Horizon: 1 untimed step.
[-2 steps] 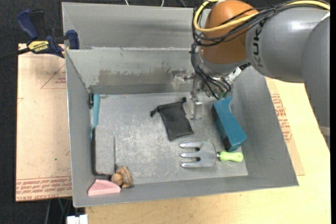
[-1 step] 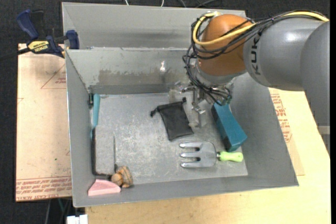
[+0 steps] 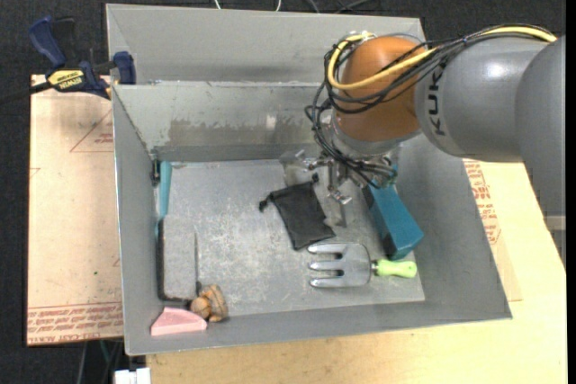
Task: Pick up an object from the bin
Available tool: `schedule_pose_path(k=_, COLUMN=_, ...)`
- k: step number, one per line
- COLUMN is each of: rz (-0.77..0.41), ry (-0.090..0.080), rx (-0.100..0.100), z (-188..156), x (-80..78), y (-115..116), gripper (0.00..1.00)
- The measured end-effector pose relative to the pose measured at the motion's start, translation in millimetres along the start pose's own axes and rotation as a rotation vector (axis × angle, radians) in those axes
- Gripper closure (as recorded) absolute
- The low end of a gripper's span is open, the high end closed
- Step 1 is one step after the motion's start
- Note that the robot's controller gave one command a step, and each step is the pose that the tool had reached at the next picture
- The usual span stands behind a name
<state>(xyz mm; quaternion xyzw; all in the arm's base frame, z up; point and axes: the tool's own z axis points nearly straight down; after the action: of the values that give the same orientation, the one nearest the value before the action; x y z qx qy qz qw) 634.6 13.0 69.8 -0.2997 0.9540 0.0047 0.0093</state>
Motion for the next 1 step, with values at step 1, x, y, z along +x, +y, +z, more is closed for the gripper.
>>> schedule_pose_path(k=1, rz=0.002, ry=-0.002, rx=0.0, z=-7.5, x=-8.5, y=-7.5, gripper=1.0)
